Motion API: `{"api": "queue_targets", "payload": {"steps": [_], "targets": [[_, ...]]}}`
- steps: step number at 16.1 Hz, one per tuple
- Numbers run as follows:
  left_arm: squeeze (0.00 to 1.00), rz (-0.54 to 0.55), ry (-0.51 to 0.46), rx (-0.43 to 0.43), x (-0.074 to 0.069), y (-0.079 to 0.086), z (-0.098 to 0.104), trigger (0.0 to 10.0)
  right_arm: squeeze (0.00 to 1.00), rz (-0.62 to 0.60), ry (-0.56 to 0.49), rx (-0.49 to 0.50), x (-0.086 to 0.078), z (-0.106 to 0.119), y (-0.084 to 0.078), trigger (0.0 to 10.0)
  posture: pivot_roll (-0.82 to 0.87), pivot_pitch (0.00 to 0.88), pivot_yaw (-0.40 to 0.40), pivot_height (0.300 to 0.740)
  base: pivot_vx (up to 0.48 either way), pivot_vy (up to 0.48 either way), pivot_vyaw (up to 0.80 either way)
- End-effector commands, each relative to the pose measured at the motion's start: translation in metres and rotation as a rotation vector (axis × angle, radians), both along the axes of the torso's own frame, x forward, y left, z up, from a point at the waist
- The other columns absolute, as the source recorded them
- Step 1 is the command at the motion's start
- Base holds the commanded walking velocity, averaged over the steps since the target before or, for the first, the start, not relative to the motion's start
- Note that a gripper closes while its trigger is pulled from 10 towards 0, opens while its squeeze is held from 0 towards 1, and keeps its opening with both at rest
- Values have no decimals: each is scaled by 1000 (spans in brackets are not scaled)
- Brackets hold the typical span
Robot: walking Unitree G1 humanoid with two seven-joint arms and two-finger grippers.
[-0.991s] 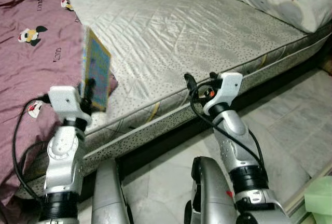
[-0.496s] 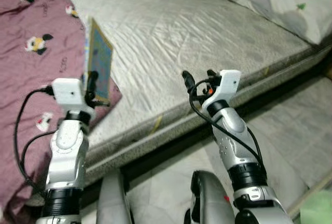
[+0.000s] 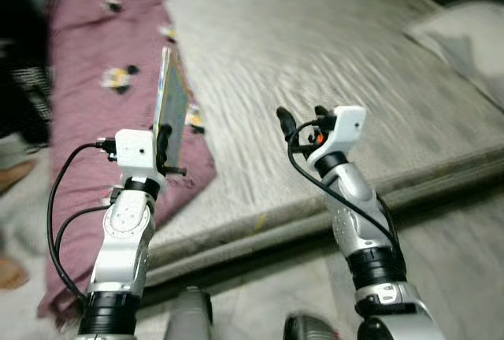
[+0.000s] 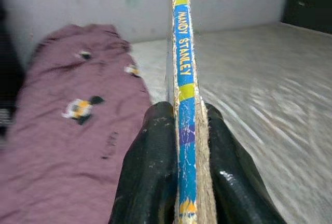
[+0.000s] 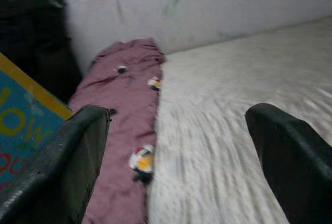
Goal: Clean up the room
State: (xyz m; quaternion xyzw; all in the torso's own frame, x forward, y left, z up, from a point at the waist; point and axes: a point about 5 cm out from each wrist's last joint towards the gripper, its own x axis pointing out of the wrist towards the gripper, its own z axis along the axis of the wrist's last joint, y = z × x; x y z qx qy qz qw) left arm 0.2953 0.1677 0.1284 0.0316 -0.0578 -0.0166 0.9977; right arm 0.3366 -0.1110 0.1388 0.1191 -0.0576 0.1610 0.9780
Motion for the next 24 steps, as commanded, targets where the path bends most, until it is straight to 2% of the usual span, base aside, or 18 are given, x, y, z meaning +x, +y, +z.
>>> {"api": "queue_targets", "payload": {"steps": [1,6,12,17,24], "targets": [[0,23,-24,9,1,2,6,10000,0,8,0,-9,0,0,2,10000,-12,0,-13,740,0,0,0],[0,39,-21,11,2,4,6,10000,0,-2,11,-22,-3,-4,-2,10000,-17,0,-19,740,0,0,0],[0,32,-24,-8,4,4,5,10000,0,11,0,-52,-2,-3,3,10000,-28,0,-8,740,0,0,0],[0,37,-21,-18,5,3,4,10000,0,19,-25,-79,-2,0,3,10000,-33,0,-10,740,0,0,624],[0,31,-23,-28,4,1,3,10000,0,39,-31,-93,-5,-2,4,10000,-41,0,-16,740,0,-314,361]]}}
